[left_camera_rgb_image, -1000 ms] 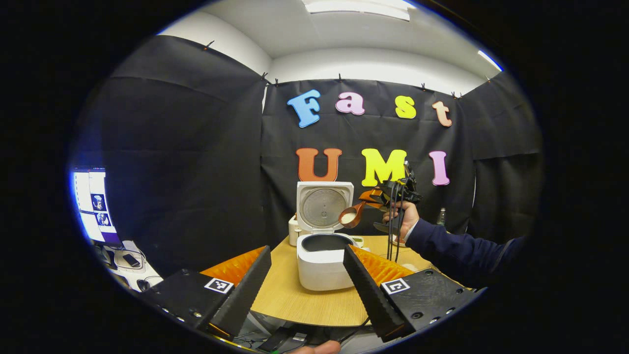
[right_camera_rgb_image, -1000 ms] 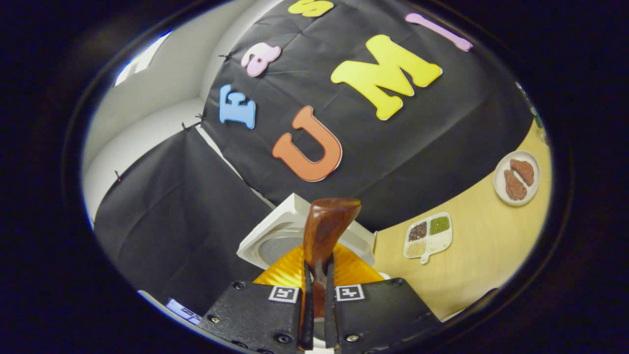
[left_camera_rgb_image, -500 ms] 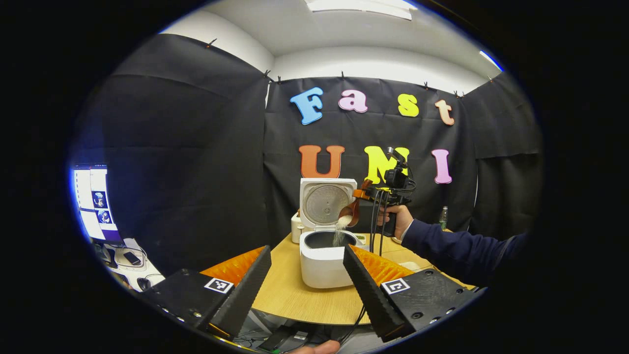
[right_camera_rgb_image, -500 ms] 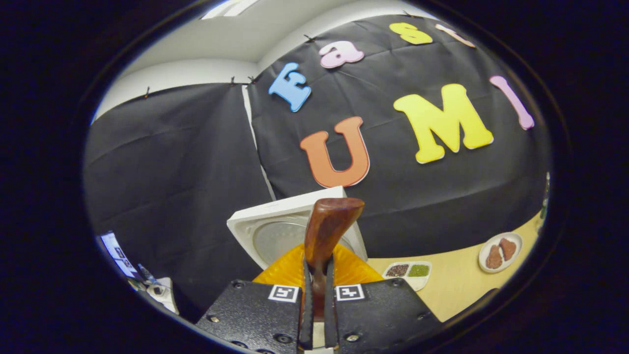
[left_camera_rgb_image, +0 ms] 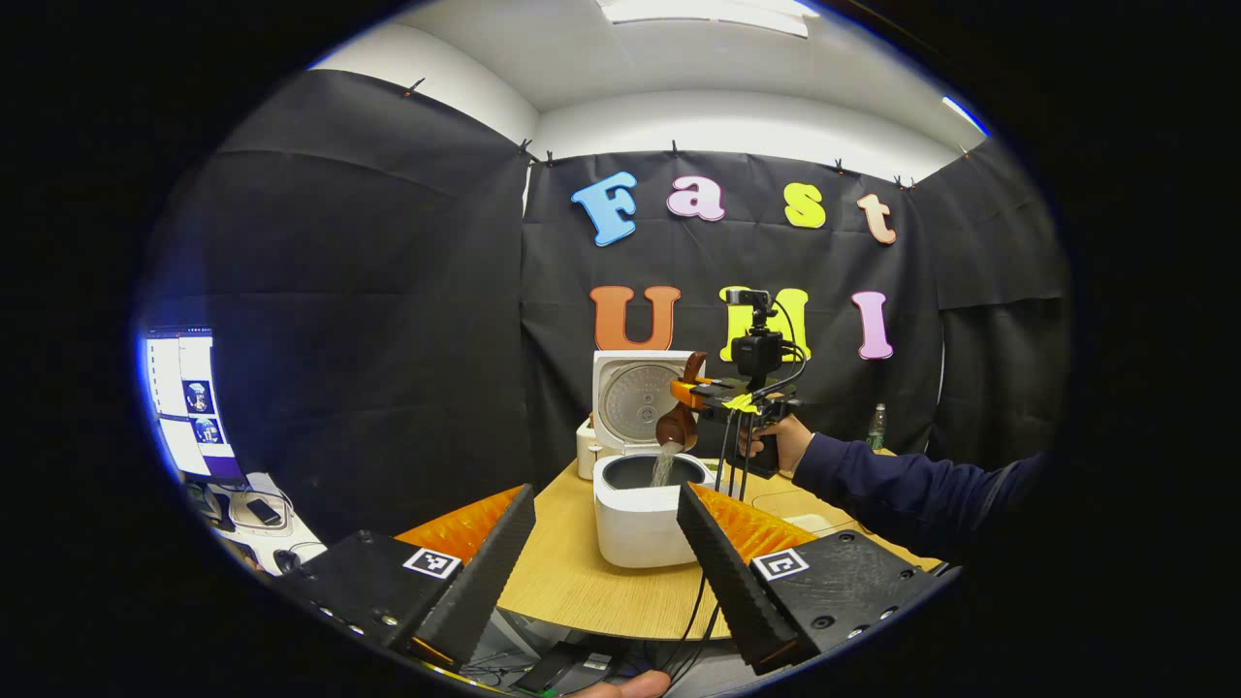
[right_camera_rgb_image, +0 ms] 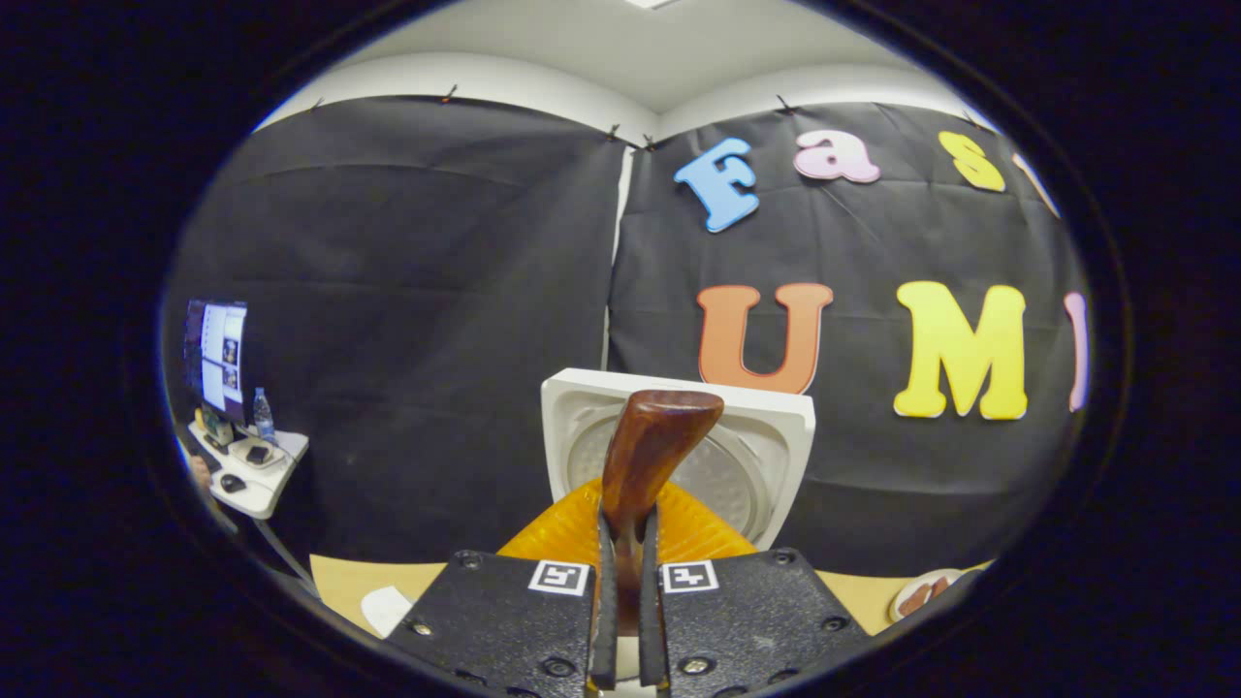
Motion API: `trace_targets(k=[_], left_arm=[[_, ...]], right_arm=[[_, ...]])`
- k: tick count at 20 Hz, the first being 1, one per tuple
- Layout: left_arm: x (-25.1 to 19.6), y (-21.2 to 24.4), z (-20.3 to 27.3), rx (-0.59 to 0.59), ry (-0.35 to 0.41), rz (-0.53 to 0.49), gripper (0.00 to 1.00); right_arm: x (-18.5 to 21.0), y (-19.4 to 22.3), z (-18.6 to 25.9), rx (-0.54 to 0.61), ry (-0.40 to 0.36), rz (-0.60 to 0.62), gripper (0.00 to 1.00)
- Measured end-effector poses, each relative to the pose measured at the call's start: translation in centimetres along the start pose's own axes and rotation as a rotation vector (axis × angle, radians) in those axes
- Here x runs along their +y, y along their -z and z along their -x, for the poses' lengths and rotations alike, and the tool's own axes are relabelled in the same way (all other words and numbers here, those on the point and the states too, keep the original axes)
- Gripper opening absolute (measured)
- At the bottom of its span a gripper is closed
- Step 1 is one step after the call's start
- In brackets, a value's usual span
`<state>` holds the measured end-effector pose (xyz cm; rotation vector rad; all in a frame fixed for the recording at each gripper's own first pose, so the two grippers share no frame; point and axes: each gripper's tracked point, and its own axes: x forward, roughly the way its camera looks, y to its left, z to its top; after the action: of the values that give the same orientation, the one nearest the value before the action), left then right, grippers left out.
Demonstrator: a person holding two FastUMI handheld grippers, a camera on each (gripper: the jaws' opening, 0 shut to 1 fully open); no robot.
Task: Close the left gripper, press the button to open the rice cooker; take a wooden spoon from the chopstick holder with the right hand, scoop a spoonful of rice and pour it into the rice cooker, then put the wooden spoon back into the chopstick holder.
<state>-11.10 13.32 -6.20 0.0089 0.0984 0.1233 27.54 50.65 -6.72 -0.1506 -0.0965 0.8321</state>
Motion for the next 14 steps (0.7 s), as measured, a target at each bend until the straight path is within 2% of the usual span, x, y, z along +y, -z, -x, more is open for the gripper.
trace_targets(k=[4, 7, 11, 14], left_arm=[[-0.6, 0.2, -0.1, 0.004, 0.016, 0.007, 0.94], [-1.2, 0.0, -0.6, 0.007, 0.029, 0.002, 0.94], [-1.8, -0.2, -1.5, -0.012, 0.039, -0.006, 0.94], [-2.5, -0.3, -2.7, -0.052, 0.056, -0.003, 0.94]], right_arm=[[1.1, 0.1, 0.8, -0.012, -0.006, 0.153, 0.14], [1.5, 0.2, 1.4, -0.020, -0.005, 0.199, 0.14], [0.3, -0.8, 4.1, -0.038, 0.033, 0.182, 0.14], [-2.0, -0.3, 6.7, 0.005, 0.080, 0.119, 0.14]])
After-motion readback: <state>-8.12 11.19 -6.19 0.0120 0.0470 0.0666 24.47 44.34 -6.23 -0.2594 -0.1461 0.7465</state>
